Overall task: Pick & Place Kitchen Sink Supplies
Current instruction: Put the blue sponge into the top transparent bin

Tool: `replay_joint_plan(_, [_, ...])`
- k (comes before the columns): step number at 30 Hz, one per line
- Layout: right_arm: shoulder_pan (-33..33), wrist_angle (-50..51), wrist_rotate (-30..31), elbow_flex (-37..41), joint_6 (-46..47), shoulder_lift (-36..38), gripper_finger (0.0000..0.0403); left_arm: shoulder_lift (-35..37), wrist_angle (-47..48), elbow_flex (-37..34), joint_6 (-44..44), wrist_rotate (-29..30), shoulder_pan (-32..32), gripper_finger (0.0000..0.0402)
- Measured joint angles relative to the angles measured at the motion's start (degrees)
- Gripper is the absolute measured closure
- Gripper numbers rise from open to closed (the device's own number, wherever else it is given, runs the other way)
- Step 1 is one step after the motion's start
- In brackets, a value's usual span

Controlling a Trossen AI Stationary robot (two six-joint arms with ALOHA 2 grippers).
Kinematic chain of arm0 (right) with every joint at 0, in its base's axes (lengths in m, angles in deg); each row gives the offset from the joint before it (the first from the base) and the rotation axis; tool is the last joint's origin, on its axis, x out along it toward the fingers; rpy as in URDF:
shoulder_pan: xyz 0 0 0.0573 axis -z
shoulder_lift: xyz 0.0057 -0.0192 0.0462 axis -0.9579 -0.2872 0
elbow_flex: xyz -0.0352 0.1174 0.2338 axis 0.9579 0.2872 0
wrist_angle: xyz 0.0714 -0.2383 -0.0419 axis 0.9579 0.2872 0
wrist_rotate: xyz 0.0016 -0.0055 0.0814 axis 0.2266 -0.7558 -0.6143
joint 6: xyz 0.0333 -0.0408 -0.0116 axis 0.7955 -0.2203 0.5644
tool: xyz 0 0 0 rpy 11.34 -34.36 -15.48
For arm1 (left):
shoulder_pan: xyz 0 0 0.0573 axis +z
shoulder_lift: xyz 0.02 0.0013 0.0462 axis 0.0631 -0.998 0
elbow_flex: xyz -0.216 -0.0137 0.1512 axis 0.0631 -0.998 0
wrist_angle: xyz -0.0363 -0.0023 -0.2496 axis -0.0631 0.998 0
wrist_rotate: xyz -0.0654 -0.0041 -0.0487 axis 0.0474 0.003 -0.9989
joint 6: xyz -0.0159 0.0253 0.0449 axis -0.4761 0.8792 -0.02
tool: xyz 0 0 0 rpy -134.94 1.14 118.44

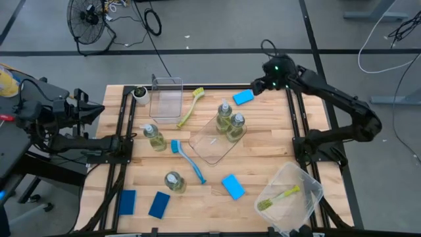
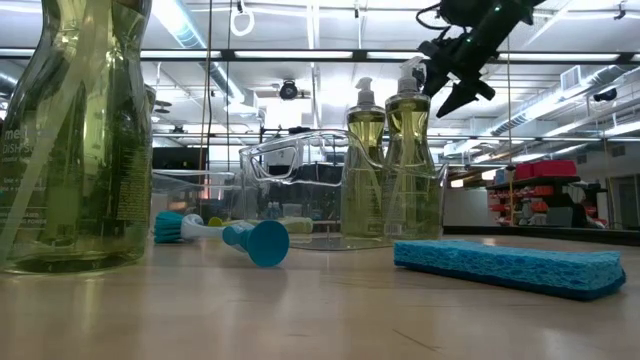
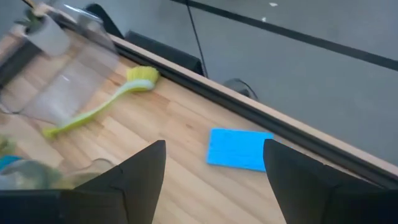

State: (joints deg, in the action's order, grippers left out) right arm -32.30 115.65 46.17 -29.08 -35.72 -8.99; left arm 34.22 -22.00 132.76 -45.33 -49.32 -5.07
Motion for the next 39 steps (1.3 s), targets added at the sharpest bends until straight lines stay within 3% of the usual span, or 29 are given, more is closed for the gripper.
replay_joint_plan(3, [1.82, 4.00, -1.45, -3.66, -1.70, -3.60, 0.0133, 0.00, -0.01, -0.02, 0.01, 0.00, 0.00, 0.0376])
replay_joint_plan(11, [8.38, 3.93, -14.54, -6.07, -4.83, -10.37, 0.0133, 0.00, -0.01, -0.02, -0.04, 0.00, 0.00, 0.0376])
replay_joint_plan(22, [16.82, 3.17, -19.13, -6.07, -9.05, -18.89, 0.0133, 0.00, 0.00, -0.01, -1.62, 0.00, 0.00, 0.0376])
replay_joint_plan(27, [19.39, 2.97, -26.36, -6.07, -6.80, -19.34, 0.0133, 0.00, 0.00, -0.02, -1.62, 0.00, 0.00, 0.0376])
replay_joint_plan(39, [16.38, 5.23, -28.35, -11.12, -10.53, -12.96, 0.0133, 0.00, 0.02, -0.02, -1.53, 1.83, -0.02, 0.0376])
